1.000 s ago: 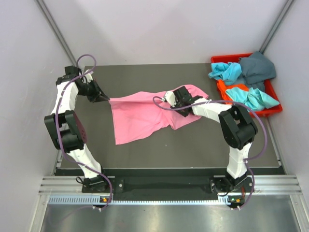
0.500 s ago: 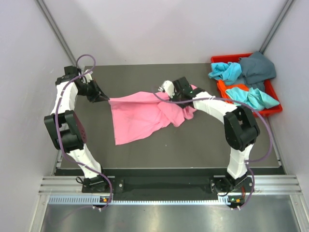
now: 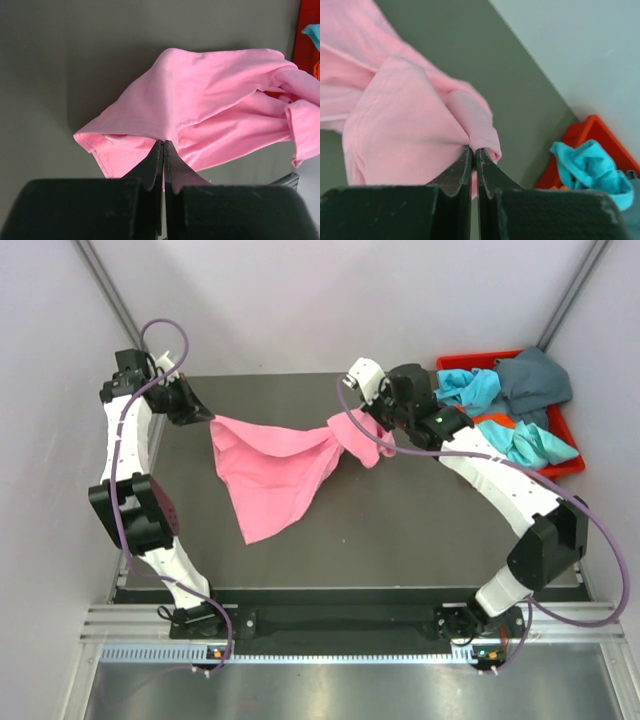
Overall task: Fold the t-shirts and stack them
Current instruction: Flatten the tshirt out
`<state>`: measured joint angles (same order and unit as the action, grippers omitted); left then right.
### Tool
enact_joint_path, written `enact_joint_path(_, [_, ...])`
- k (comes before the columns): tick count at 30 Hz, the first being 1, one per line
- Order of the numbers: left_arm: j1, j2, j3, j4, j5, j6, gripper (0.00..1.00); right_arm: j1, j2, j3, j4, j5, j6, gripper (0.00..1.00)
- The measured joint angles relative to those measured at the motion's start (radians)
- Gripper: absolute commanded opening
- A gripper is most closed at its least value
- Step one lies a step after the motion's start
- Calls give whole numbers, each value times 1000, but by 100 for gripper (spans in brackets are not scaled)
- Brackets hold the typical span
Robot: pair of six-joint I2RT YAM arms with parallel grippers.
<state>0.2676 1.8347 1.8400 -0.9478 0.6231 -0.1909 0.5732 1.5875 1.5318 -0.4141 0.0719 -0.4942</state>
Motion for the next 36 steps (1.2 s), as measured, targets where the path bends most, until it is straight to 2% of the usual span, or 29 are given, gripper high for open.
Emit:
enact_joint_path(10, [0, -2, 3, -10, -28, 28, 0, 23, -94, -263, -95, -272, 184, 0])
enact_joint_path(15, [0, -2, 2, -10, -35, 31, 0, 77, -89, -292, -123, -401, 243, 0])
enact_joint_path(19, [0, -2, -4, -11, -35, 32, 0, 69, -24, -227, -122, -443, 266, 2])
enact_joint_path(26, [0, 13, -6, -11, -5, 32, 0, 7, 182, -61, -100, -441, 288, 0])
enact_joint_path(29, [0, 37, -6, -11, 13, 32, 0, -6, 263, 5, -111, -422, 286, 9])
enact_joint_path(32, [0, 64, -6, -12, 32, 32, 0, -19, 316, 63, -118, -401, 279, 3])
enact_joint_path(34, [0, 85, -6, -12, 45, 31, 0, -35, 339, 96, -119, -392, 280, 8])
enact_joint_path(35, [0, 93, -6, -11, 47, 29, 0, -44, 346, 108, -118, -389, 283, 14])
enact_joint_path(36, [0, 101, -6, -12, 47, 29, 0, -56, 352, 121, -118, -388, 291, 32])
